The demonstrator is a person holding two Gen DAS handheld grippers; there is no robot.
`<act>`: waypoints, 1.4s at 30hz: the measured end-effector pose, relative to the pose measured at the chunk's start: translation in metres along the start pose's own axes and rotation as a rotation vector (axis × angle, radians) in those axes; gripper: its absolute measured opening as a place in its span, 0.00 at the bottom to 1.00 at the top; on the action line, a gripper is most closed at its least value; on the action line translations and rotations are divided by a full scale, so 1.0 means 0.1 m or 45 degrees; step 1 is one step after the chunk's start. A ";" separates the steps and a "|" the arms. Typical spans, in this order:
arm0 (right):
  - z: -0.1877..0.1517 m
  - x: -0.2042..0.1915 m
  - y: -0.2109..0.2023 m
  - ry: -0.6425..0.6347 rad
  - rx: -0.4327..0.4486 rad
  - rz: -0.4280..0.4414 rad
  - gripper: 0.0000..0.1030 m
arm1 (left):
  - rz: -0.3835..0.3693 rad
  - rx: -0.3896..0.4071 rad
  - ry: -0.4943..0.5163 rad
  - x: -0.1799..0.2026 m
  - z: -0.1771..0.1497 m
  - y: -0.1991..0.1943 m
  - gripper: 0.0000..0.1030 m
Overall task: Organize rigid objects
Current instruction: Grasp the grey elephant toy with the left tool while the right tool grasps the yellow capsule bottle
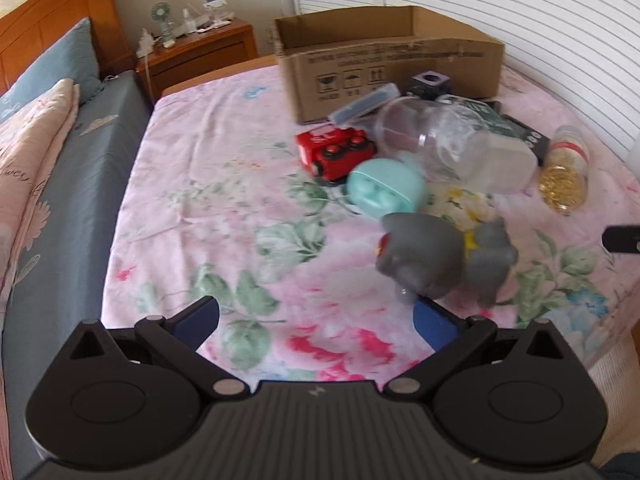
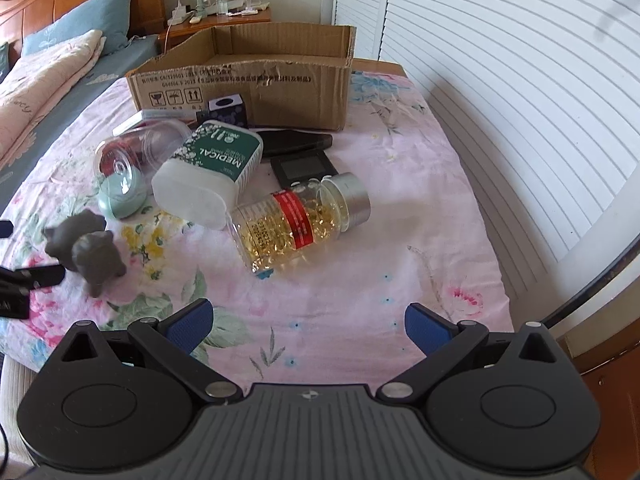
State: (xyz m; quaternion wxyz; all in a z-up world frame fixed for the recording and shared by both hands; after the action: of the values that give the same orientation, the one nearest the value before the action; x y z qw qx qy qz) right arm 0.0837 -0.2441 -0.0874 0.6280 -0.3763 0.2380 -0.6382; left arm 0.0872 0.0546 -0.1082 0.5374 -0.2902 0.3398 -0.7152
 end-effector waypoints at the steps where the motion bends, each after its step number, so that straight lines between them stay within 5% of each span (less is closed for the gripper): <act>1: -0.02 0.00 0.03 -0.008 -0.003 0.007 1.00 | -0.010 0.004 -0.012 -0.01 -0.01 0.00 0.99; 13: -0.12 0.02 0.25 -0.101 0.027 0.063 1.00 | -0.264 -0.017 0.084 0.49 -0.14 0.12 1.00; 18: -0.16 0.04 0.24 -0.112 0.082 0.087 1.00 | -0.249 -0.034 0.056 0.46 -0.10 0.14 1.00; 24: -0.19 0.05 0.23 -0.107 0.129 0.096 1.00 | -0.237 0.096 0.057 0.45 -0.18 0.11 1.00; 37: -0.22 0.07 0.23 -0.102 0.178 0.109 1.00 | -0.250 0.158 0.108 0.53 0.03 0.16 0.97; 42: -0.22 0.07 0.23 -0.110 0.181 0.120 1.00 | -0.273 0.158 0.124 0.54 0.10 0.20 0.85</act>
State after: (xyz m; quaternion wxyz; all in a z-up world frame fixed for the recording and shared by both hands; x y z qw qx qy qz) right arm 0.0816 -0.2572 -0.1170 0.6921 -0.3463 0.1820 -0.6065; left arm 0.0928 -0.0029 -0.1152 0.4576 -0.2560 0.2876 -0.8015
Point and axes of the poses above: each gripper's, at about its wrist camera, not at the fingertips, and y roughly the way its jaws point, x to its right, z to its top, the point moved 6 cm from there along y, roughly the way its jaws point, and after that the axes turned 11 degrees about -z, right-handed, at the moved point
